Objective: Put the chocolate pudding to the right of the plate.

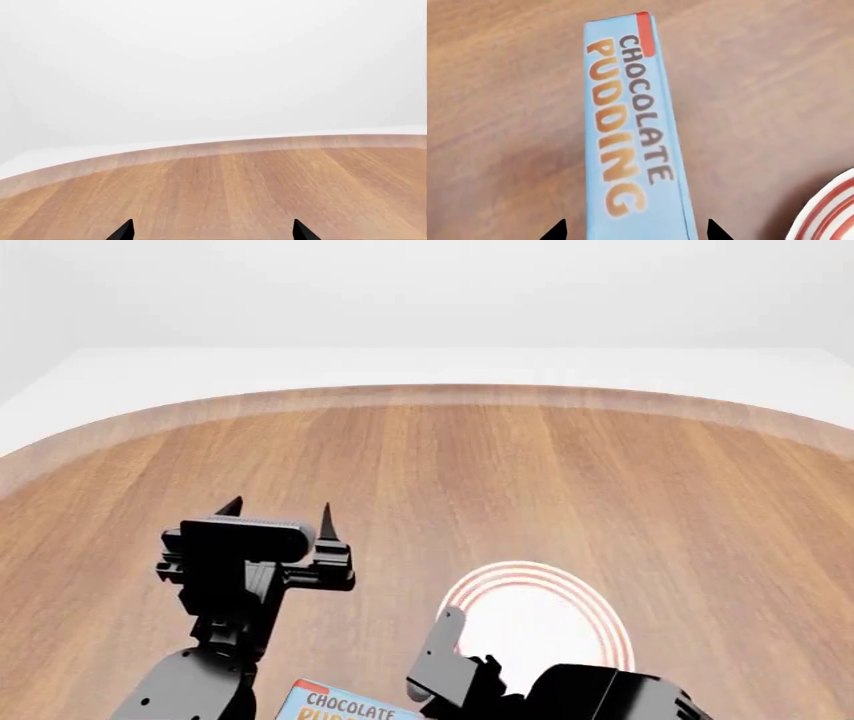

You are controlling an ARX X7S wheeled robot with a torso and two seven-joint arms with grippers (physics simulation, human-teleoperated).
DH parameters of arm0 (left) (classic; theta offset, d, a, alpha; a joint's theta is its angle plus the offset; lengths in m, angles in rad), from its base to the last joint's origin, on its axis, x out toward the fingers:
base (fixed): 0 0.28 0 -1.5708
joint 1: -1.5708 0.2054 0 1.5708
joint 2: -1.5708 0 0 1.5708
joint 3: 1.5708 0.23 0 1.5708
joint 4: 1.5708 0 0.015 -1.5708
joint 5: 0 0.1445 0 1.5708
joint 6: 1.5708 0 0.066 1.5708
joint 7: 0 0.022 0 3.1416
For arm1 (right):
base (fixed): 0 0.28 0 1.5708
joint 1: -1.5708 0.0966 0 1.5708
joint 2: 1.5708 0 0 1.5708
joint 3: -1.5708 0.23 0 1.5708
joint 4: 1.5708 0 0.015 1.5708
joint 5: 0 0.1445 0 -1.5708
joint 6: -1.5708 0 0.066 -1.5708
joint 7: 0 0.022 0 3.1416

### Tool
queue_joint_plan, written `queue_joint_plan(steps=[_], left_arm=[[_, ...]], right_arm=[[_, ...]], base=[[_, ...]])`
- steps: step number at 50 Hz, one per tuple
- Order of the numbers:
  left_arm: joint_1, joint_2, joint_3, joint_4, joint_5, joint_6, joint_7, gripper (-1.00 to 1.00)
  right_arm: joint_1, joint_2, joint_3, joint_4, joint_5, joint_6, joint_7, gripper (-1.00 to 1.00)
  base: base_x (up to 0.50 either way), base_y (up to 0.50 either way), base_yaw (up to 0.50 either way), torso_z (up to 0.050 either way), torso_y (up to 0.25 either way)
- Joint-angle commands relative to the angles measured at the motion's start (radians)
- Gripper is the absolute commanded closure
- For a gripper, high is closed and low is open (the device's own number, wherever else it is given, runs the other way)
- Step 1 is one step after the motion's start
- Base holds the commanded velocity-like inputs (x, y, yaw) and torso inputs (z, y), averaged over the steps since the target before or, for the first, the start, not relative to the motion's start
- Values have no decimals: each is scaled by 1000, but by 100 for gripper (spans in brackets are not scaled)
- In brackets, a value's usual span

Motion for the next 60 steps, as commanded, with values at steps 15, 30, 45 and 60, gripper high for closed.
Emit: queue_joint_plan(steps=[15,30,45,60], left_arm=[[5,-6,5,-6,-9,12,-9,-100],[4,-12,7,-3,-15,11,-14,-100],[2,-18,8,-1,-23,11,-20,-100],[1,-23,7,-1,-29,13,-29,-100]], right_arm=[[-16,2,-27,39,-21,-47,7,100],[-5,31,11,-88,20,-22,23,100],[5,50,60,-162,57,21,58,100],[75,50,267,-192,126,198,185,100]], base=[[0,0,0,0,0],[0,0,0,0,0],[0,0,0,0,0],[0,0,0,0,0]])
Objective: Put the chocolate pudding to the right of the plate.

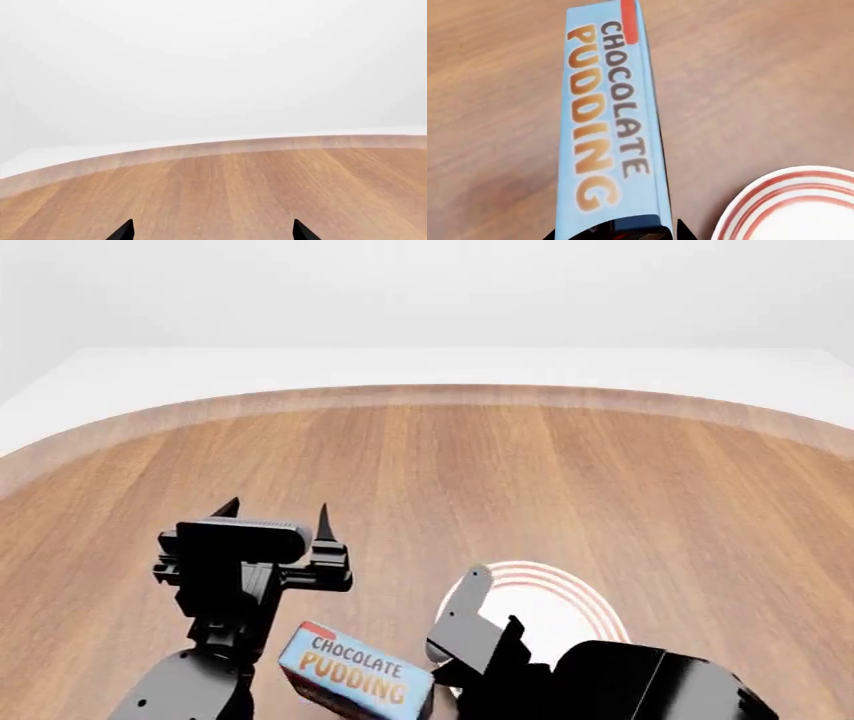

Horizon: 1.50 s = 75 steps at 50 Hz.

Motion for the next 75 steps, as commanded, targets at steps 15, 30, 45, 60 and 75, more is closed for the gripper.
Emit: queue_joint_plan(steps=[15,30,45,60,75], left_arm=[[-3,-8,3,-1,-9,3,-13,-100],[-4,-12,7,3,-15,3,-19,-100],[-5,-17,7,-6,-21,11,-21,-100],[-7,-20,13,-3,-26,11,-26,-100],[-6,-24,16,-16,-29,24,-27,-100]], right_arm=[[92,33,379,-9,87,230,178,100],[49,99,612,90,87,231,260,100],[-57,179,818,108,123,260,348,100],[-149,208,942,191,120,193,369,100],[-186,228,954,289,80,127,372,100]], base=[[0,0,0,0,0],[0,0,0,0,0],[0,0,0,0,0],[0,0,0,0,0],[0,0,0,0,0]])
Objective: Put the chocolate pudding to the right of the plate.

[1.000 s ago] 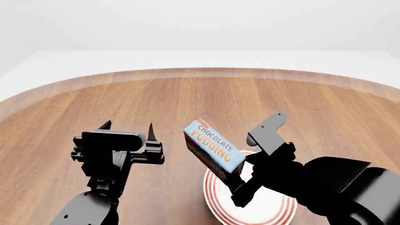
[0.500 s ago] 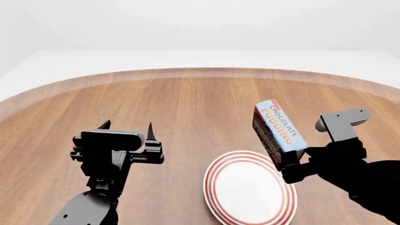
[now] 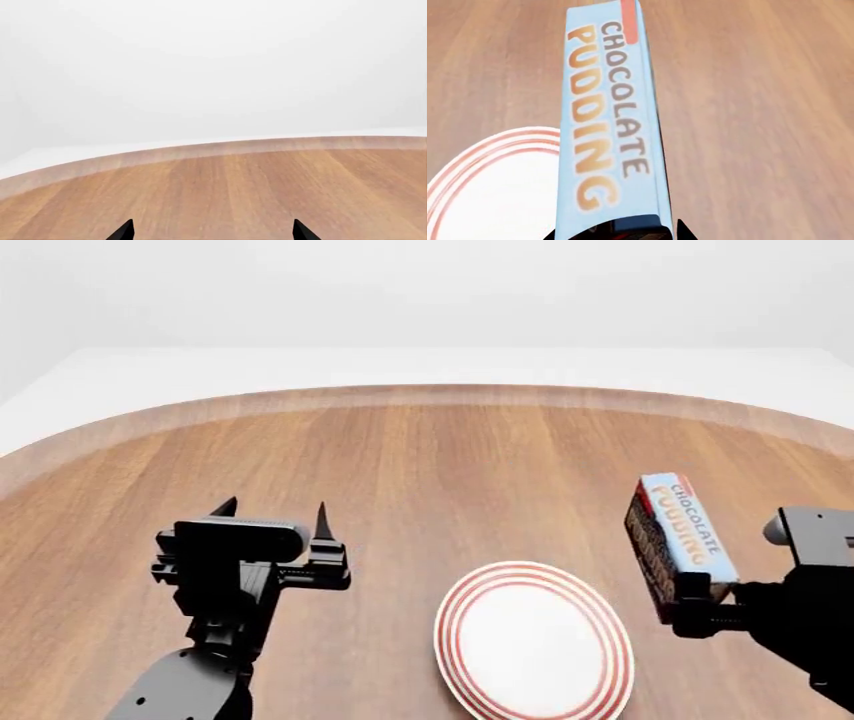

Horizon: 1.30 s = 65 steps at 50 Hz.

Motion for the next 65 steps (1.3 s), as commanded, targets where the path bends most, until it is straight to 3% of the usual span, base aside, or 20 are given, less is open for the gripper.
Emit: queue_joint_plan(steps=[1,28,65], left_arm=[[0,-3,2,-4,-4,6,-2,-100],[9,-10,8,-5,-12,15,-11,-100],[13,-19,19,-8,-23,27,-18,-100]], right_arm=[[-39,18,35,61,-20,-44,1,100],[-196,27,52,167,-62,-166,-41,100],[-206,36,41,306,-112,-261,-60,100]], base=[[0,0,0,0,0],[0,0,0,0,0],[0,0,0,0,0]])
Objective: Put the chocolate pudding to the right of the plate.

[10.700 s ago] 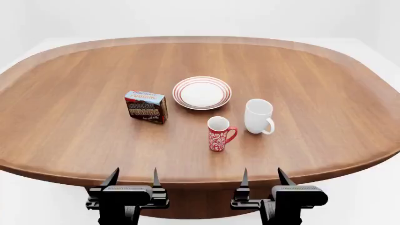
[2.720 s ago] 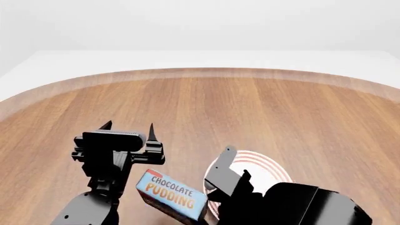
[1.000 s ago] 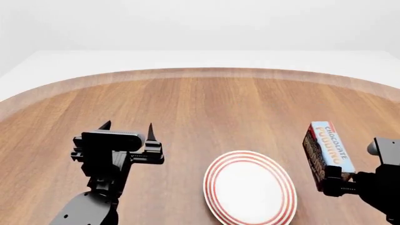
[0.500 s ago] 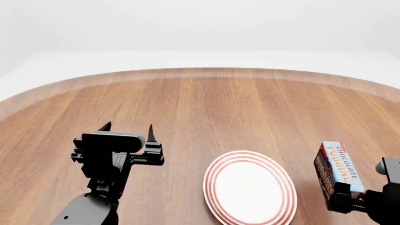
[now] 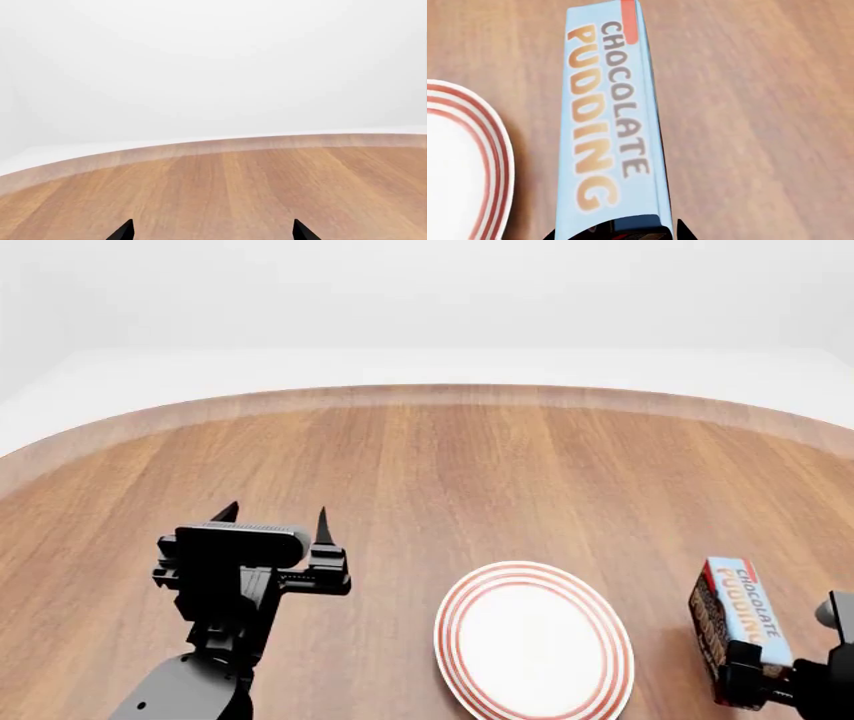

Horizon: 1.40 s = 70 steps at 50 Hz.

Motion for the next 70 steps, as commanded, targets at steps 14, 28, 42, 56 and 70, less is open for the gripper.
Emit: queue_joint_plan(steps=[14,28,42,56,70], left_arm=[[1,-6,6,1,-8,4,-7,-100],[2,-10,8,2,-13,8,-9,-100],[-1,-12,13,1,-17,8,-12,-100],[-5,-14,19,2,-22,7,-14,-100],[-20,-20,16,21,-30,-12,-27,-100]], right_arm=[[5,-4,-8,49,-20,-48,-18,-100],[4,0,8,14,-5,-37,-8,-100],[10,30,186,-198,113,61,41,-100],[30,42,274,-299,192,110,54,-100],[11,-3,394,-522,323,124,55,-100]], base=[[0,0,0,0,1],[0,0,0,0,0],[0,0,0,0,0],[0,0,0,0,0],[0,0,0,0,0]])
